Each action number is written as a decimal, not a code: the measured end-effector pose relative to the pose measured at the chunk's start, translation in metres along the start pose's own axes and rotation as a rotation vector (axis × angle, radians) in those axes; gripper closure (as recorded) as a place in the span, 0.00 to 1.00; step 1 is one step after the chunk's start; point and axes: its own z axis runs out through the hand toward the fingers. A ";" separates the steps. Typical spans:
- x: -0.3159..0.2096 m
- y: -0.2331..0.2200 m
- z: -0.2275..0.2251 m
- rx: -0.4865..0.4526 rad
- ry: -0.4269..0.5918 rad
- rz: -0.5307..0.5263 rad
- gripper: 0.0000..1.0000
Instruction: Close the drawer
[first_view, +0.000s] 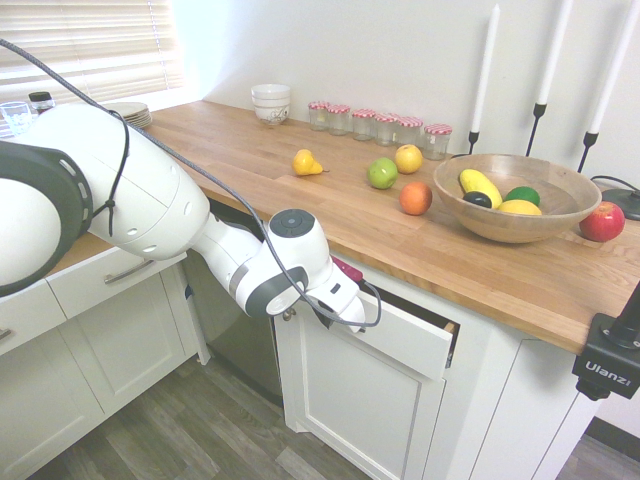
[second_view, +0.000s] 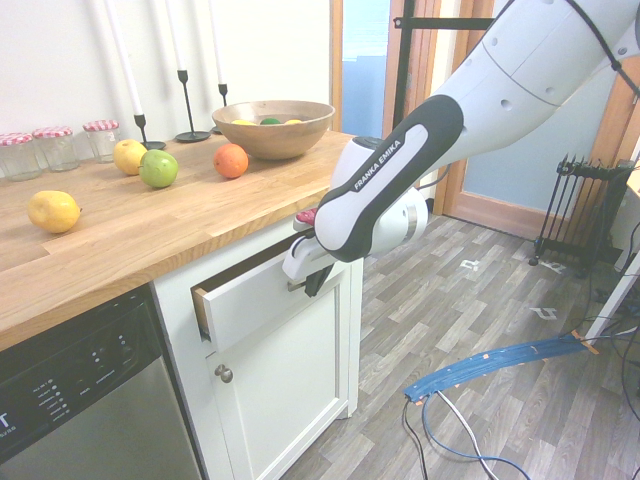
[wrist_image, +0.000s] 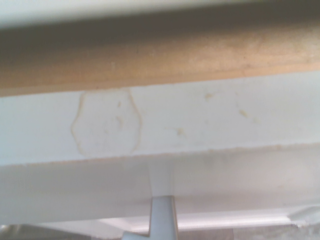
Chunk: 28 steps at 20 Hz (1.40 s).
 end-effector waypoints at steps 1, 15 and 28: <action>0.002 -0.003 0.004 -0.006 -0.002 0.001 1.00; 0.015 -0.018 0.023 -0.010 0.026 -0.004 1.00; 0.014 0.060 -0.036 -0.263 -0.164 -0.001 1.00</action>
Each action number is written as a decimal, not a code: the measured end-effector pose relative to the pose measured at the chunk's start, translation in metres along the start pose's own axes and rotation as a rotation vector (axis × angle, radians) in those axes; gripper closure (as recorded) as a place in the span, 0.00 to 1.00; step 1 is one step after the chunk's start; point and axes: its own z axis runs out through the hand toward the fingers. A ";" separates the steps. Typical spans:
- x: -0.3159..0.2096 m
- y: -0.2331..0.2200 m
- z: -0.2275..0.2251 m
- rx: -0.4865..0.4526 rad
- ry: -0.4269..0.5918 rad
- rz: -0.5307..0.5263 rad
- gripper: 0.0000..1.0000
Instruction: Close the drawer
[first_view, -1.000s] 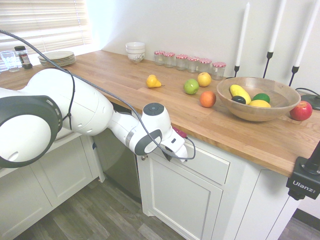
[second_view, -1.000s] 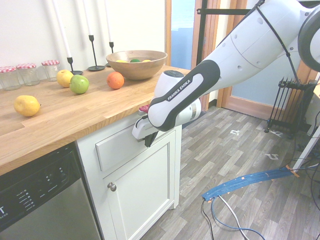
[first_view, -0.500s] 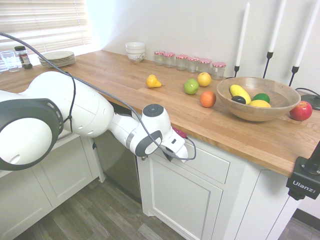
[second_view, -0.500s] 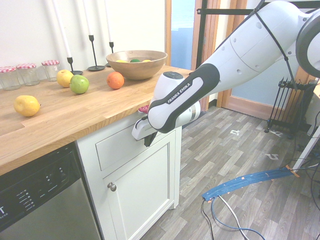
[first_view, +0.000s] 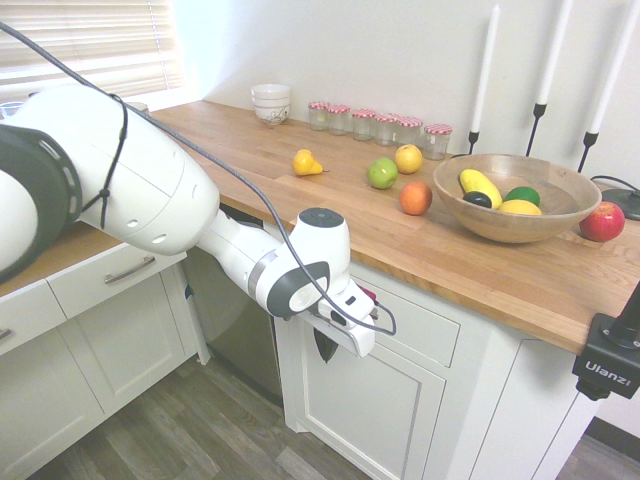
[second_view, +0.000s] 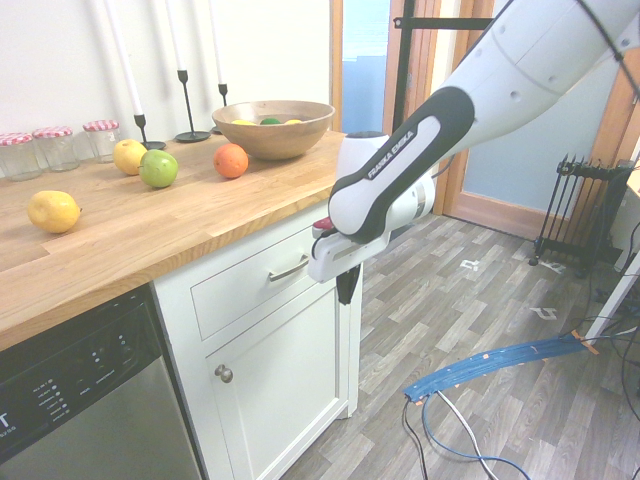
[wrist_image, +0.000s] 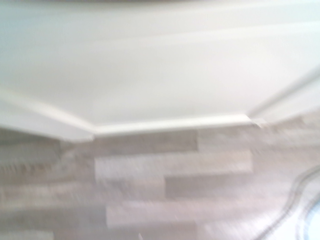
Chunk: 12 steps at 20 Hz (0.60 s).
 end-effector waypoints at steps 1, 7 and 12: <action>-0.001 0.009 -0.014 -0.011 -0.005 -0.007 1.00; -0.018 0.071 -0.085 -0.021 -0.026 -0.042 1.00; -0.043 0.131 -0.132 -0.004 -0.040 -0.042 1.00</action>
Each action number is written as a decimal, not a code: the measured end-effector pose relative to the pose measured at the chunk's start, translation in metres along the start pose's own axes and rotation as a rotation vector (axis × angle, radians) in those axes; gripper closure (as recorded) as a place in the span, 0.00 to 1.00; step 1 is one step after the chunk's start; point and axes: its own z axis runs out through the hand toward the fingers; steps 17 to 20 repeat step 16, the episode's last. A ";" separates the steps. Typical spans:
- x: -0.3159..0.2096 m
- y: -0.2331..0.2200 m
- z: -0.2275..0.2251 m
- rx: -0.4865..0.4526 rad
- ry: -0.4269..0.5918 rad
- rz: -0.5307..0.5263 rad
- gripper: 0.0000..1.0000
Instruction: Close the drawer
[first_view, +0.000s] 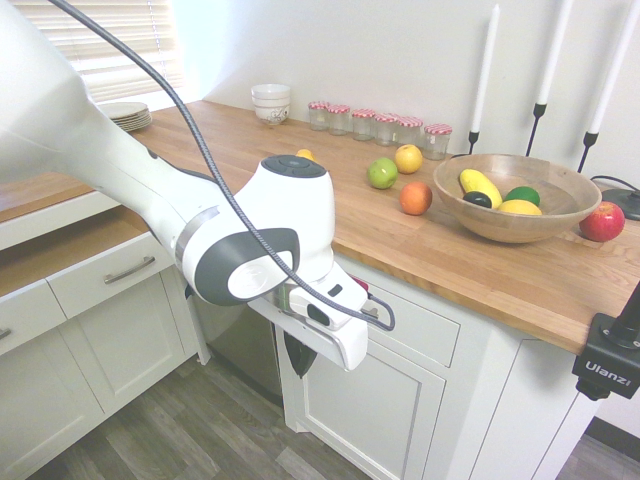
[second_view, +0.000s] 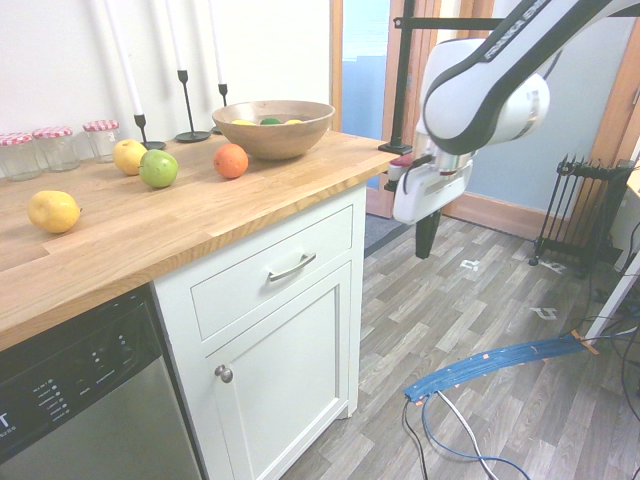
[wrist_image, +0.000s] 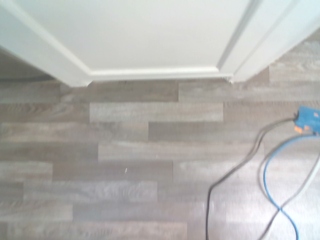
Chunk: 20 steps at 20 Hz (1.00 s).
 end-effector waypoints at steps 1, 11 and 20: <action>-0.009 0.011 -0.008 0.001 -0.001 -0.003 1.00; -0.113 0.085 -0.035 0.016 0.002 -0.032 0.00; -0.119 0.086 -0.033 0.013 0.005 -0.038 0.00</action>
